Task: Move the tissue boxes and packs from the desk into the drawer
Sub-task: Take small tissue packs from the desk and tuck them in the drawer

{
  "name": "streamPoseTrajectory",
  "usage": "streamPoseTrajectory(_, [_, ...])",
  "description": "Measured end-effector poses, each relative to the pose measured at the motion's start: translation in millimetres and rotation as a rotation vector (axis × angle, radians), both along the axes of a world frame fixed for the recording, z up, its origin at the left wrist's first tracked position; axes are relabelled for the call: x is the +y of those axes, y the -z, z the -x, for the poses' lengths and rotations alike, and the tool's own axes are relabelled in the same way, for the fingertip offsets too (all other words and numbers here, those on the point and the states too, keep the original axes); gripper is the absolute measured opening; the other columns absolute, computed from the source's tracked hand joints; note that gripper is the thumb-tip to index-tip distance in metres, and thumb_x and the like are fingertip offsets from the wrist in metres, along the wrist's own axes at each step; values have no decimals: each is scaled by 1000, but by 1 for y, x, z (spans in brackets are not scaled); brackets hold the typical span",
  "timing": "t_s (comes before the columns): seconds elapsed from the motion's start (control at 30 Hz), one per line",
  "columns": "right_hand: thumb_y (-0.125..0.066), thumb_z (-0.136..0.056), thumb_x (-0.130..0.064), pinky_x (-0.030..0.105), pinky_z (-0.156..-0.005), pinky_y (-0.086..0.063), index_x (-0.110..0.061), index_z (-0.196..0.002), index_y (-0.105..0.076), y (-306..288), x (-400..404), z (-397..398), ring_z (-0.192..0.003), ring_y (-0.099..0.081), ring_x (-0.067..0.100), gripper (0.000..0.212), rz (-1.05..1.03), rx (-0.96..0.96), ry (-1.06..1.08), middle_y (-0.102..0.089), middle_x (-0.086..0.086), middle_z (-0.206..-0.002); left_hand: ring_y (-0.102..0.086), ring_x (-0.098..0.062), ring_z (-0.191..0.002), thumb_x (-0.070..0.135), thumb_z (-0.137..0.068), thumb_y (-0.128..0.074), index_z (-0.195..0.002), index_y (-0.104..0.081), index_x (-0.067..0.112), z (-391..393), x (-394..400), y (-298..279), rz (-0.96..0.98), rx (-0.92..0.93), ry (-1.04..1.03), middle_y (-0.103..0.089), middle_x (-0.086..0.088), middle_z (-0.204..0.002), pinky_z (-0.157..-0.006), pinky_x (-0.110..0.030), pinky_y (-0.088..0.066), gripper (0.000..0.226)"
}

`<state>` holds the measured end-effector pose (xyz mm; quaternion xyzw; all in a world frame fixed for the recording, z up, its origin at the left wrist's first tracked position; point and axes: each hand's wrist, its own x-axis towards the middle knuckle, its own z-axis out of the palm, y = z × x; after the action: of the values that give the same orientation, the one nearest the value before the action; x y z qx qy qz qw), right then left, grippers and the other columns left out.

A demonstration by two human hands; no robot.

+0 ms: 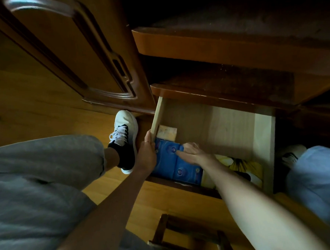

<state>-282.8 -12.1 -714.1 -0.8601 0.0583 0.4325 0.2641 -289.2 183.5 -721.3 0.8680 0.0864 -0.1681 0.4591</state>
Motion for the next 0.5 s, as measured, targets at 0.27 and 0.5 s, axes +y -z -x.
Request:
streamPoseTrajectory(0.27, [-37, -84, -88, 52, -114, -33, -10, -147, -50, -13, 1, -17, -144, -39, 36, 101, 108, 68, -113, -38, 16, -160, -55, -24, -126, 6, -107, -39, -151, -34, 7, -3, 2, -18, 94, 46, 11, -56, -14, -137, -104, -33, -47, 45])
streamPoseTrajectory(0.5, [-53, -96, -64, 53, -120, -29, -24, -161, -26, -66, -35, 6, -152, -28, 32, 81, 28, -214, 68, -27, 8, -168, -45, -34, -132, 27, -99, -54, -155, -32, 16, -9, -22, -73, -217, -89, 15, -44, -15, -146, -108, -52, -43, 61])
